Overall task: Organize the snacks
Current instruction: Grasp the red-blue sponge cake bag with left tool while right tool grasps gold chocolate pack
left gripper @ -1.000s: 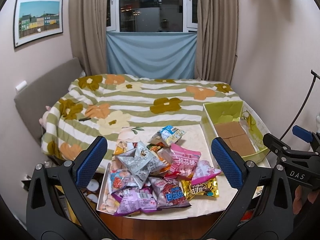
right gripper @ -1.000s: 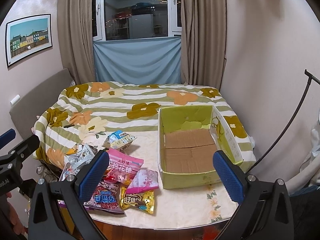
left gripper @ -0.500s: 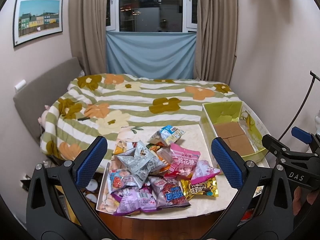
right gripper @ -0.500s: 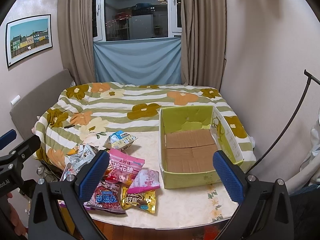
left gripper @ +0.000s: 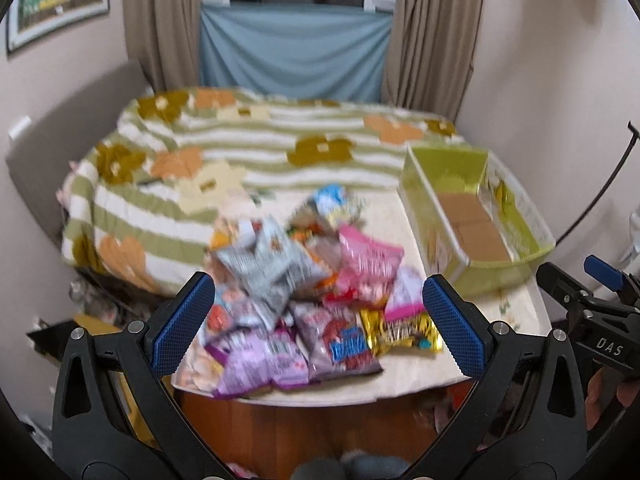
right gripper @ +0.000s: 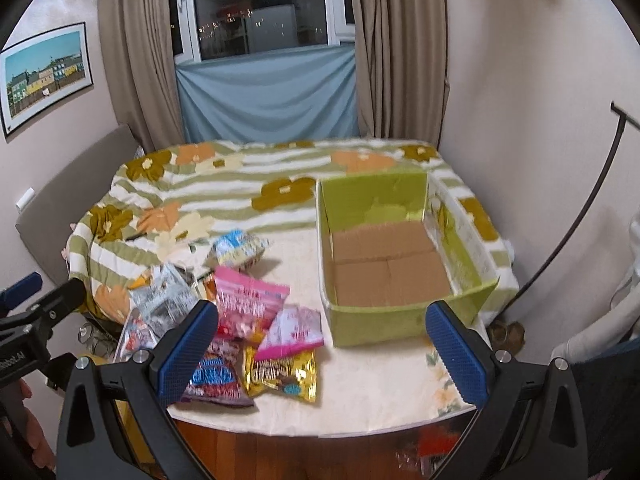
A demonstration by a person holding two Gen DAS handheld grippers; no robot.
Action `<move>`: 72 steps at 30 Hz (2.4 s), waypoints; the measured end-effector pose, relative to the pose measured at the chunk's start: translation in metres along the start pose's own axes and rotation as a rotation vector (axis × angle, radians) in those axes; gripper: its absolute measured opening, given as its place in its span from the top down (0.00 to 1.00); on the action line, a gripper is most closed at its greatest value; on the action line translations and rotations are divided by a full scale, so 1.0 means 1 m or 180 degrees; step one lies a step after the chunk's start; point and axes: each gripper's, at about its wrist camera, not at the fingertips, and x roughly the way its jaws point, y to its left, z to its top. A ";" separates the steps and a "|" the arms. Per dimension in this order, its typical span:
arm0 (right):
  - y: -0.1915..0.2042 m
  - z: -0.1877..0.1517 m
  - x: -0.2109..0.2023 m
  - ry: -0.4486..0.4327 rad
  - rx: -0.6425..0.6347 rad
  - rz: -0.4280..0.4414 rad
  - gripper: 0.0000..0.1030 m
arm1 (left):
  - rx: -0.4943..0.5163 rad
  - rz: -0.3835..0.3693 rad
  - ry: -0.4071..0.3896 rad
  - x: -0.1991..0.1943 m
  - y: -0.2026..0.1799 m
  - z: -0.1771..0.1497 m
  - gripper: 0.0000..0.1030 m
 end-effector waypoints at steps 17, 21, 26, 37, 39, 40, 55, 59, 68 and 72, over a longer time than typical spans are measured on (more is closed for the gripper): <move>-0.022 -0.070 0.125 0.0970 0.0173 0.0804 0.00 | -0.0196 0.0184 0.0861 0.132 -0.015 -0.069 0.01; -0.024 -0.080 0.155 0.1143 0.0021 0.1045 0.00 | -0.0221 0.0366 0.0951 0.158 -0.025 -0.074 0.04; -0.022 -0.090 0.181 0.1292 -0.0179 0.1345 0.00 | -0.0302 0.0525 0.1101 0.186 -0.030 -0.080 0.07; -0.020 -0.093 0.210 0.1438 -0.0462 0.1769 0.00 | -0.0310 0.0771 0.1285 0.216 -0.033 -0.085 0.24; -0.021 -0.092 0.214 0.1444 -0.0505 0.1833 0.00 | -0.0276 0.0786 0.1278 0.217 -0.035 -0.084 0.27; -0.021 -0.092 0.216 0.1462 -0.0512 0.1869 0.00 | -0.0254 0.0790 0.1279 0.217 -0.035 -0.083 0.28; -0.017 -0.089 0.232 0.1381 -0.0518 0.2114 0.08 | -0.0112 0.0690 0.1361 0.200 -0.031 -0.090 0.33; -0.008 -0.086 0.234 0.1332 -0.0562 0.2131 0.18 | -0.0080 0.0616 0.1367 0.200 -0.028 -0.088 0.33; -0.002 -0.086 0.223 0.1407 -0.0531 0.2074 0.59 | 0.0071 0.0419 0.1332 0.190 -0.030 -0.082 0.35; -0.010 -0.086 0.207 0.1375 -0.0481 0.1951 0.63 | 0.0131 0.0334 0.1286 0.176 -0.029 -0.078 0.35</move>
